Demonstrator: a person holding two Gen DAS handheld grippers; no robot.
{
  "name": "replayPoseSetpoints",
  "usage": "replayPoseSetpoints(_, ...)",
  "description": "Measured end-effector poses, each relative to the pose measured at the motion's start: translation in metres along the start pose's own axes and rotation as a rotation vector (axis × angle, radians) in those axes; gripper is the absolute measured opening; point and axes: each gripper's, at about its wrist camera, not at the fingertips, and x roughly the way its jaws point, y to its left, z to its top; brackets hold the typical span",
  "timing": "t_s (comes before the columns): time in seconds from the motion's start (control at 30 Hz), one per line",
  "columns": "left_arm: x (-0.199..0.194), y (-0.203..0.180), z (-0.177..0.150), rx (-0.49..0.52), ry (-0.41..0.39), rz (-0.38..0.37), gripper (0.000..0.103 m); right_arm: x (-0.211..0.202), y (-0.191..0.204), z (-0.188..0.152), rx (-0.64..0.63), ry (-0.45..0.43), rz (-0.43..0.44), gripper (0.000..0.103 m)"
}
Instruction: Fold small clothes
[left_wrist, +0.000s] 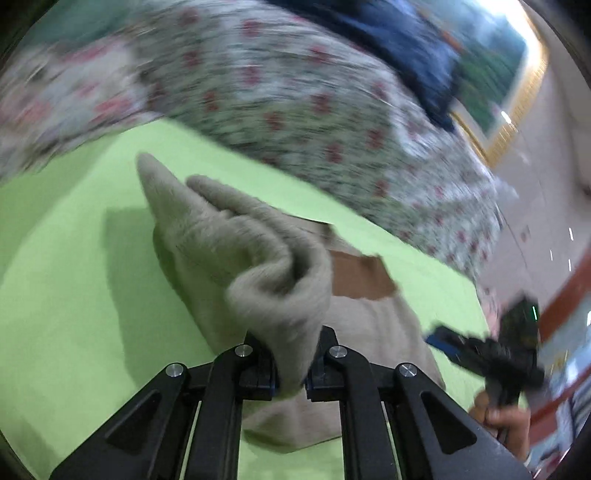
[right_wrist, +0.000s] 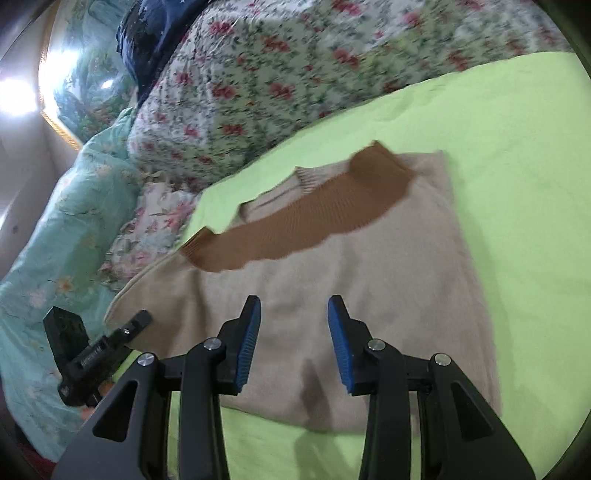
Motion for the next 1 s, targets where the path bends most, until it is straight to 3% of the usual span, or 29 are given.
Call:
replayPoseSetpoints(0.1, 0.027, -0.040, -0.006, 0.115, 0.043, -0.043, 0.008, 0.019, -0.001, 0.019, 0.023, 0.064, 0.105, 0.045)
replayPoseSetpoints(0.2, 0.059, -0.061, -0.022, 0.192, 0.127, -0.052, 0.008, 0.050, 0.003, 0.031, 0.032, 0.150, 0.197, 0.068)
replayPoseSetpoints(0.3, 0.080, -0.064, -0.037, 0.230, 0.193, -0.044, 0.008, 0.086, 0.007, 0.037, 0.051, 0.237, 0.279, 0.070)
replayPoseSetpoints(0.4, 0.085, -0.062, -0.044, 0.236, 0.213, -0.048, 0.008, 0.130, 0.016, 0.044, 0.029, 0.318, 0.253, 0.071)
replayPoseSetpoints(0.5, 0.083, -0.057, -0.044, 0.228, 0.220, -0.065, 0.008, 0.164, 0.029, 0.053, 0.004, 0.343, 0.281, 0.070)
replayPoseSetpoints(0.57, 0.083, -0.056, -0.042, 0.229, 0.223, -0.065, 0.008, 0.186, 0.043, 0.062, -0.036, 0.339, 0.274, 0.057)
replayPoseSetpoints(0.63, 0.082, -0.058, -0.039, 0.242, 0.221, -0.050, 0.008, 0.206, 0.051, 0.068, -0.043, 0.358, 0.242, 0.018)
replayPoseSetpoints(0.73, 0.076, -0.061, -0.034, 0.245, 0.213, -0.064, 0.008, 0.198, 0.064, 0.078, -0.075, 0.311, 0.233, 0.017)
replayPoseSetpoints(0.87, 0.071, -0.085, -0.032, 0.254, 0.211, -0.144, 0.008, 0.137, 0.069, 0.085, -0.163, 0.205, 0.198, 0.016)
replayPoseSetpoints(1.0, 0.081, -0.130, -0.043, 0.299, 0.221, -0.223, 0.008, 0.077, 0.042, 0.094, -0.197, 0.126, 0.109, 0.016)
